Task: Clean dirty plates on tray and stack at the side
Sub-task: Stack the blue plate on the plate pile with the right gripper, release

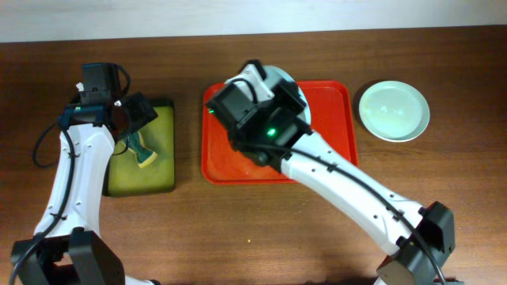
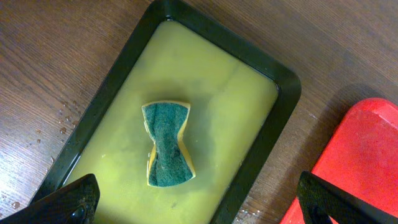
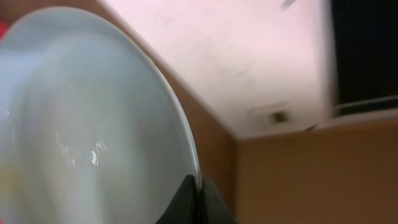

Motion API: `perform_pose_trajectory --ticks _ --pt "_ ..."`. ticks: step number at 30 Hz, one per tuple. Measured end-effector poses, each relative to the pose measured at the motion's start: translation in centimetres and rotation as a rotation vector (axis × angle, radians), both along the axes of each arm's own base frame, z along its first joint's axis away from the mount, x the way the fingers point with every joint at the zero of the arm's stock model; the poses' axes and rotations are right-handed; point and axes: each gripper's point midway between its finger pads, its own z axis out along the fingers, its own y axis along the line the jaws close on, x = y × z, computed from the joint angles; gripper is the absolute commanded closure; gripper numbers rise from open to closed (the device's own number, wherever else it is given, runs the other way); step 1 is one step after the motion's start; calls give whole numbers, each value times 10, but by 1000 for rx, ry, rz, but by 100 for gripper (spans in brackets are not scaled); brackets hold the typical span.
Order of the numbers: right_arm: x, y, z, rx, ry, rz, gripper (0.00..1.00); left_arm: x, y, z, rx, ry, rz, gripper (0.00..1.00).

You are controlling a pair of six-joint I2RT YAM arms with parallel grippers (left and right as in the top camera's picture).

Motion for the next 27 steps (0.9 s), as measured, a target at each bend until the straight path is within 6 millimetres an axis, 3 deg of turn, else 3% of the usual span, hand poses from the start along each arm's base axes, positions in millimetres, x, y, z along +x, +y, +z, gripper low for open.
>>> perform_pose_trajectory --ticks 6,9,11,12,14,16,18,19,20,25,27 --pt "-4 21 43 -282 -55 46 96 0 0 0 0 1 0 1" --pt "-3 17 42 -284 -52 36 96 0 0 0 0 0 0 1" --pt "2 6 26 -218 -1 43 96 0 0 0 0 0 0 1" --pt "10 -10 5 -134 77 46 96 0 0 0 0 1 0 1" --pt "34 -54 -57 255 298 6 96 0 0 0 0 0 0 1" --pt "45 -87 -86 602 419 -48 96 0 0 0 0 0 0 1" --pt "49 -114 -95 877 488 -75 96 0 0 0 0 0 0 1" --pt "50 -143 -96 1020 489 -134 96 0 0 0 0 0 0 1" --pt "50 -163 -96 1088 478 -181 96 0 0 0 0 1 0 1" --pt "29 -316 -114 1334 294 -528 96 0 0 0 0 1 0 1" --pt "22 -355 -133 1376 232 -621 96 0 0 0 0 0 0 1"
